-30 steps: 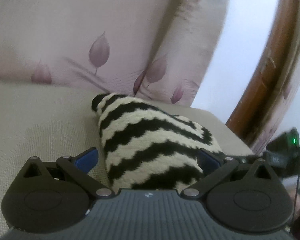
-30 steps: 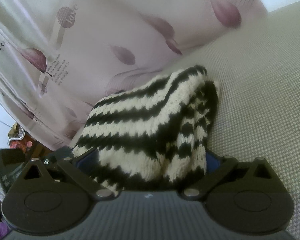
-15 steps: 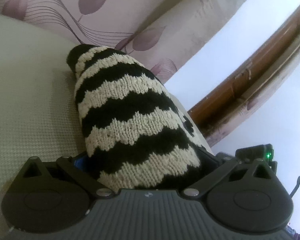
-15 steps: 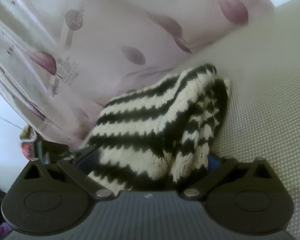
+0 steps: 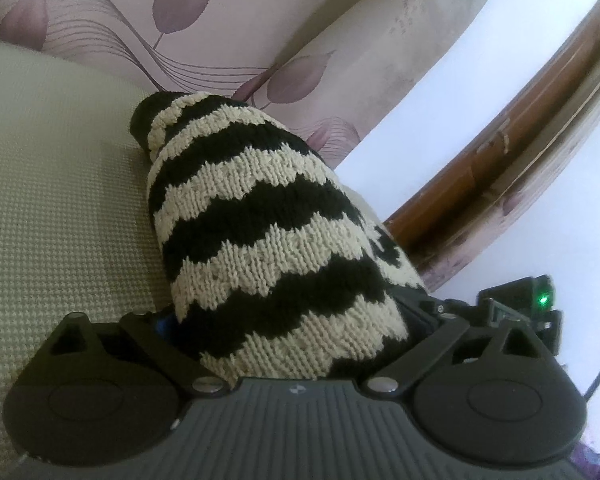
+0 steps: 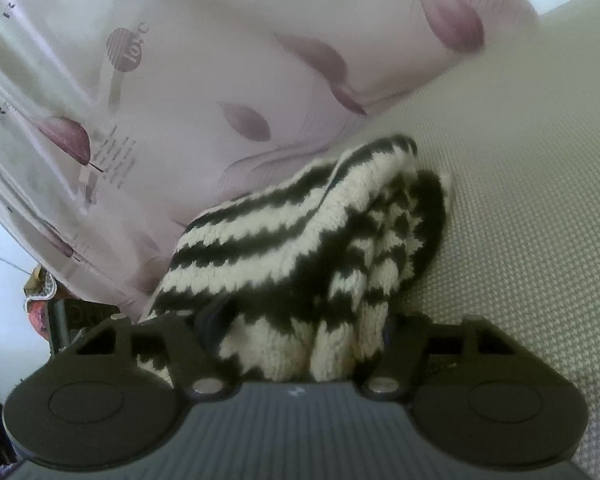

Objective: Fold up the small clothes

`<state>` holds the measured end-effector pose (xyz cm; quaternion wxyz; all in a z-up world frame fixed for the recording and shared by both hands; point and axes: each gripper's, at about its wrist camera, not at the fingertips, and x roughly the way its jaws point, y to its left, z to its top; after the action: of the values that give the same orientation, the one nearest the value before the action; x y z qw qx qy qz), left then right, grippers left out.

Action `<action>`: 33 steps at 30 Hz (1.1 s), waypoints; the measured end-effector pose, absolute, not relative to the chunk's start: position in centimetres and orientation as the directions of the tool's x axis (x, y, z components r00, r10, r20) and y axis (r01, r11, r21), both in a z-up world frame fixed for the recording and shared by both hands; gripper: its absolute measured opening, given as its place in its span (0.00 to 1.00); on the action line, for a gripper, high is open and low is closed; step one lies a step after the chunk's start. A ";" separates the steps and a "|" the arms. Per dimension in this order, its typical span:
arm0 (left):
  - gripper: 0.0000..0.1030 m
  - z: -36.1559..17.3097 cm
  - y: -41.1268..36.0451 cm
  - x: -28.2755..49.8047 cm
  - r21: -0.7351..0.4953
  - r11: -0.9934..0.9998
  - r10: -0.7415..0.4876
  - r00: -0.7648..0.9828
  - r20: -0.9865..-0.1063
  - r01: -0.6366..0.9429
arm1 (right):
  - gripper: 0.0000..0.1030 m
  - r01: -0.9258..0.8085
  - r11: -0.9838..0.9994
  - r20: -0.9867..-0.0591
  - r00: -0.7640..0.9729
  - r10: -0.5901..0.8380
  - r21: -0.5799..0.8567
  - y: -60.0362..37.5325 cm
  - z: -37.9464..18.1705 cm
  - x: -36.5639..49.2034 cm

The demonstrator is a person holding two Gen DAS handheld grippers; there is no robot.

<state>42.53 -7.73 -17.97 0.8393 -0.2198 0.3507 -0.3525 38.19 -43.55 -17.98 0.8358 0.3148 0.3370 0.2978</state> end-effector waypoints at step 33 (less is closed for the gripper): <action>0.92 -17.1 -11.1 41.0 -0.429 0.787 -0.615 0.606 -0.504 0.443 | 0.69 -0.315 0.708 -0.451 0.594 0.666 0.632 -41.6 -17.3 38.1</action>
<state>41.01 -11.13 -17.11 0.8865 -0.1312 0.3284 -0.2984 38.05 -41.56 -17.28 0.8561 0.2526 0.3480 0.2865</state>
